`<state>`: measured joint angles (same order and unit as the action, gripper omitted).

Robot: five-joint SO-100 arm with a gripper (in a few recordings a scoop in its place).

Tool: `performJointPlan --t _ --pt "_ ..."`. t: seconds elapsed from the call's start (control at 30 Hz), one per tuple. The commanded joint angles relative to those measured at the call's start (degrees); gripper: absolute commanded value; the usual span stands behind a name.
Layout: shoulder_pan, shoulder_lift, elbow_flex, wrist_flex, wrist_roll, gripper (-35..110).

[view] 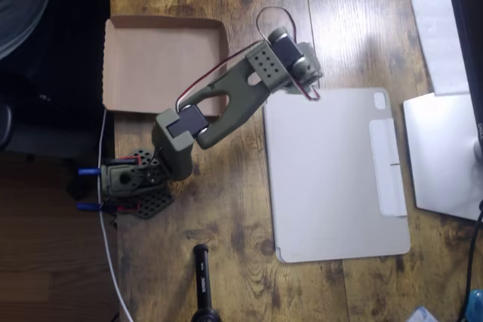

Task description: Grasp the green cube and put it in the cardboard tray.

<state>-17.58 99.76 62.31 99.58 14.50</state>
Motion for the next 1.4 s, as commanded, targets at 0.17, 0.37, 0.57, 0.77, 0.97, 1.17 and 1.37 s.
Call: performJointPlan --t 0.17,0.37,0.57,0.77,0.97,1.17,1.37 --pt "0.3 9.8 8.3 3.2 0.2 7" --pt "-2.2 14.9 13.8 3.2 1.5 7" --pt "-10.8 18.5 18.9 2.7 4.1 7" --pt "-23.9 18.2 20.0 2.2 7.7 7" --pt "-36.0 15.7 22.4 1.3 12.4 7" --pt "-38.8 12.1 29.3 -2.2 13.6 17" --pt "-37.4 12.8 34.2 -5.9 13.3 16"
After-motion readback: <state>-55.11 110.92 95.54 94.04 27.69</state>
